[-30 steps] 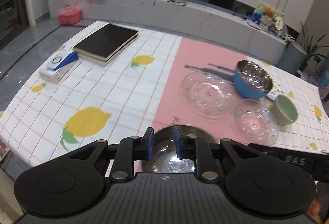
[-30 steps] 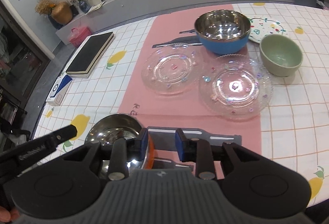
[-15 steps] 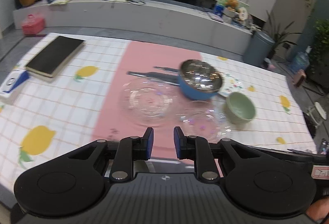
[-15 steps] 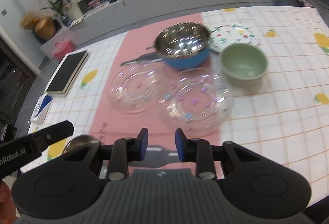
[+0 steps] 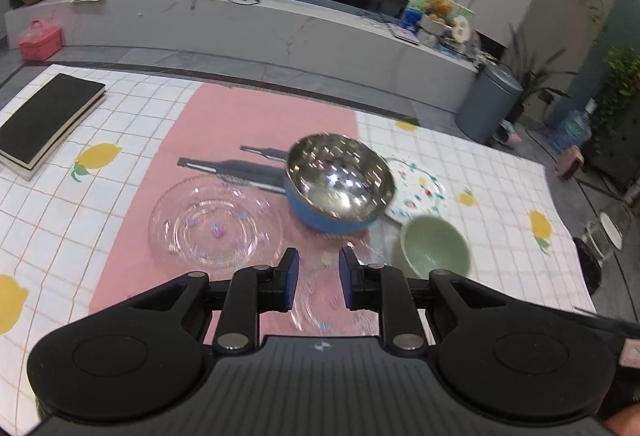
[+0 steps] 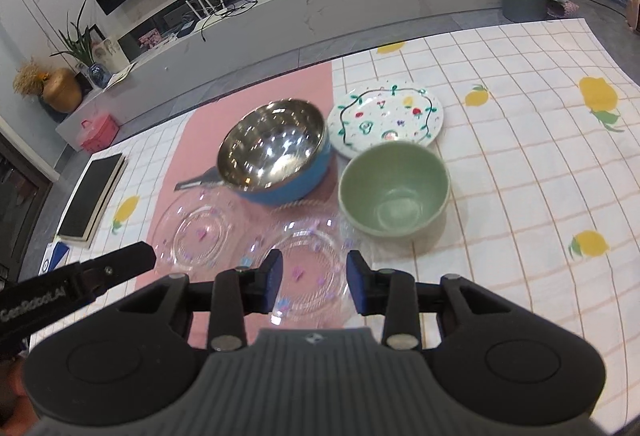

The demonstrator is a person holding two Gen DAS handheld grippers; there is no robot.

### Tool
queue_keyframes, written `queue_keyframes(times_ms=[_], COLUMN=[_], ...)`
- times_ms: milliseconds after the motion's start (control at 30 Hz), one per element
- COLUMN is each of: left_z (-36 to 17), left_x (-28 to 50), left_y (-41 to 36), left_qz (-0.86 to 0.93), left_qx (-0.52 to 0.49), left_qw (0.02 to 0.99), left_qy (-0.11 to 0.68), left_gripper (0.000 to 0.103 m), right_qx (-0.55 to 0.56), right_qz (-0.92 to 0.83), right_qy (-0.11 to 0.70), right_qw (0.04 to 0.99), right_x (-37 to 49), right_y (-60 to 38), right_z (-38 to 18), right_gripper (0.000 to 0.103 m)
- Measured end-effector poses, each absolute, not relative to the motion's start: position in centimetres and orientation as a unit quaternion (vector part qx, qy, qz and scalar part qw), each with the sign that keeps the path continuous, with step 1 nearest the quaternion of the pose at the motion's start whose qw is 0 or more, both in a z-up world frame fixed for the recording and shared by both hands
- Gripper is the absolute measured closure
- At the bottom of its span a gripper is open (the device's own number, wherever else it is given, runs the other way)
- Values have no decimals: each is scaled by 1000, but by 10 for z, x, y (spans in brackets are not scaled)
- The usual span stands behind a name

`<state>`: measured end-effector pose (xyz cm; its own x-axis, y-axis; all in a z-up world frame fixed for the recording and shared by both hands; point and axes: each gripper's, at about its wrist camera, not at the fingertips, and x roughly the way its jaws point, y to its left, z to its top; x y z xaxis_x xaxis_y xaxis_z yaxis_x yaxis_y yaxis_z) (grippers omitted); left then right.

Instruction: Organize plates and bowls

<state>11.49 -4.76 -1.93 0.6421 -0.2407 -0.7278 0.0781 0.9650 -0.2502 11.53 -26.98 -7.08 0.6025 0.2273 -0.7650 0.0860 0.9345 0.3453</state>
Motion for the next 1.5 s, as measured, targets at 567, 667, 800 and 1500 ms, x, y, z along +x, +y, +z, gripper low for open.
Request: queue_keyframes(times_ms=[567, 667, 800, 1500], left_z=[-60, -69, -77, -82], left_x=[218, 227, 237, 248], left_y=[-61, -63, -68, -75], left_qz=[-30, -25, -21, -14], left_qx=[-93, -91, -86, -55], left_qw=[890, 887, 883, 881], left_qy=[446, 453, 460, 469], left_gripper=[59, 59, 59, 96], right_qx=[169, 172, 176, 180], right_qz=[20, 14, 11, 15], right_qy=[468, 475, 479, 492], right_qw=[867, 863, 860, 852], right_x=[227, 237, 247, 256], right_y=[-270, -271, -270, -255], right_z=[-97, -105, -112, -114], right_gripper=[67, 67, 68, 90])
